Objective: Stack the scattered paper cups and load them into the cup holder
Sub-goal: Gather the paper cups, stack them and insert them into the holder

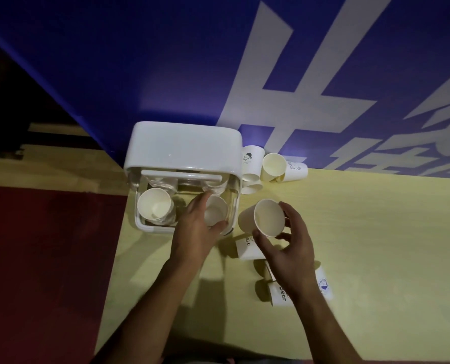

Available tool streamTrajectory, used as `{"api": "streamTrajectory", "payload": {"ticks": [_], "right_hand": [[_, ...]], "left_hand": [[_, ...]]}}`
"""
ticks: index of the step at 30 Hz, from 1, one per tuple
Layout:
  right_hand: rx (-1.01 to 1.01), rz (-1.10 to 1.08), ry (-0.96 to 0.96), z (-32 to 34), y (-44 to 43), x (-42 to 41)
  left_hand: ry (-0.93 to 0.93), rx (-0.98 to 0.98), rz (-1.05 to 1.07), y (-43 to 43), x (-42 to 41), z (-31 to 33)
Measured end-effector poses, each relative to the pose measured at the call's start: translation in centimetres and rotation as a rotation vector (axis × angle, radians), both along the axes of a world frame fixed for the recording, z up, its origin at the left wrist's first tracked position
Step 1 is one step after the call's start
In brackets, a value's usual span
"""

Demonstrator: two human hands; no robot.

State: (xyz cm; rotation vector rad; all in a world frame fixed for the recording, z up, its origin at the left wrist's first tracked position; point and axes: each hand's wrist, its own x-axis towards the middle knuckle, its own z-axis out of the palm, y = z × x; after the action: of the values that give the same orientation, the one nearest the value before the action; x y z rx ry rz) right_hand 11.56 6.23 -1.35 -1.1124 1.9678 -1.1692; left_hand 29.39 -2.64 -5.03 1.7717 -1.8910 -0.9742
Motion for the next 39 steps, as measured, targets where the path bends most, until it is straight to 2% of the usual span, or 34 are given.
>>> {"api": "streamTrajectory", "payload": {"ticks": [3,9,16,19,22,30,39], "right_hand": [[0.005,0.000,0.026,-0.3,0.1,-0.1],[0.009,-0.003,0.010,-0.5,-0.2,0.3],[-0.068,0.165,0.011,1.0,-3.1,3.4],[-0.068,0.230,0.058,-0.3,-4.2,4.6],[-0.064,0.274,0.112,-1.9,-5.1,5.5],[0.059,0.355,0.211,-4.2,-6.5,5.5],[0.161,0.416,0.254,-6.6,-6.1,5.5]], "left_hand": [[-0.072,0.057,-0.032,-0.3,-0.1,-1.3],[-0.037,0.077,-0.016,-0.5,-0.1,-1.6],[0.203,0.140,0.095,1.2,2.7,0.1],[0.367,0.168,0.247,1.9,2.8,1.2],[0.425,0.174,0.250,1.7,2.3,1.7],[0.211,0.076,0.146,0.5,2.2,-1.0],[0.171,0.132,0.136,0.8,2.6,-2.7]]}}
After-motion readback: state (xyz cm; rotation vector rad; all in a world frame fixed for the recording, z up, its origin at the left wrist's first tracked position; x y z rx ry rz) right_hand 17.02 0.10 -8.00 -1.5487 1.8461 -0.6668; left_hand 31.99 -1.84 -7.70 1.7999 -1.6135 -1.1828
